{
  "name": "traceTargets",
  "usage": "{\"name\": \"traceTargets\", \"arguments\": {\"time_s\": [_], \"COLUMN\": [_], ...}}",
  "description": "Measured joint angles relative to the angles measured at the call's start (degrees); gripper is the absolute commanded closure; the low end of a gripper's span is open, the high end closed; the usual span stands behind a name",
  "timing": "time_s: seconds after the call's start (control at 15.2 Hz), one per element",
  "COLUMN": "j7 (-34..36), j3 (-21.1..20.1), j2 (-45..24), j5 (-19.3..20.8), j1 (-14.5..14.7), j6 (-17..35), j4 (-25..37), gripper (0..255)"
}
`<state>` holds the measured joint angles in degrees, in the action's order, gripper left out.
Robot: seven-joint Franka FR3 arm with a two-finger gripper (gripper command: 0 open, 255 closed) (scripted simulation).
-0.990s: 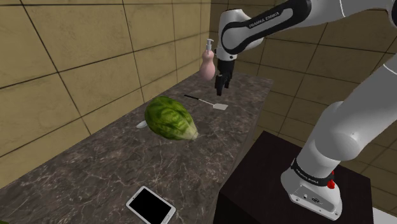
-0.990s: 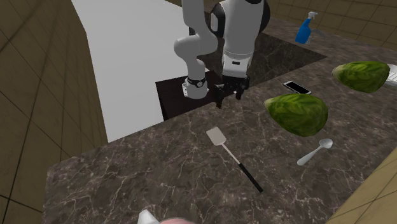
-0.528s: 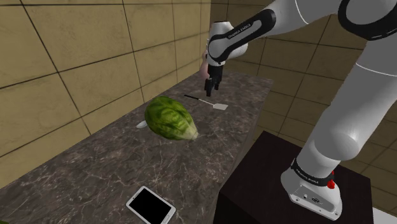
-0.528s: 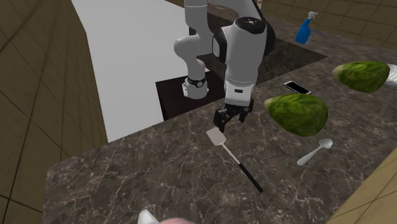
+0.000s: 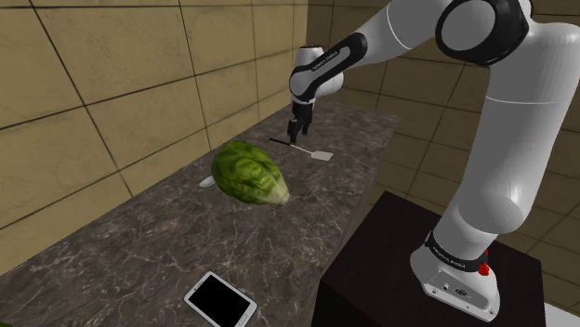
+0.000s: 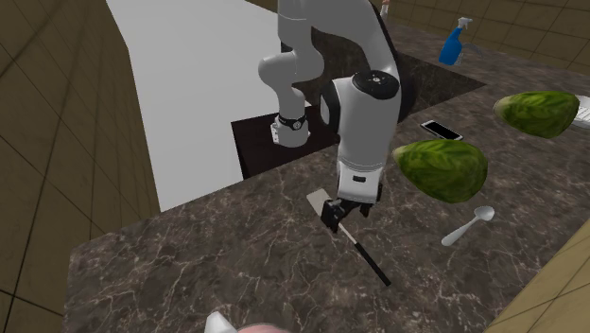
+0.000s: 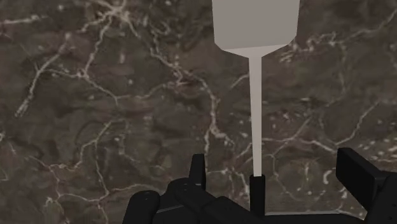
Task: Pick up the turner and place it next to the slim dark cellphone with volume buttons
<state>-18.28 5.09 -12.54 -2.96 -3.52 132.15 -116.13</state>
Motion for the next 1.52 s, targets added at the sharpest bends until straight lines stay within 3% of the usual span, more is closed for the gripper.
{"name": "traceTargets", "arguments": {"time_s": [0.4, 0.79, 0.86, 1.52], "j7": [-0.4, -0.4, -0.4, -0.4], "j3": [-0.2, -0.2, -0.2, -0.2], "j2": [-3.0, -3.4, -3.4, -3.4], "j5": [-0.5, -0.6, -0.6, -0.6], "j1": [-0.1, -0.1, -0.1, -0.1], "j6": [4.0, 4.3, 4.3, 4.3], "j4": [-0.9, -0.9, -0.9, -0.9], "gripper": [0, 0, 255, 255]}}
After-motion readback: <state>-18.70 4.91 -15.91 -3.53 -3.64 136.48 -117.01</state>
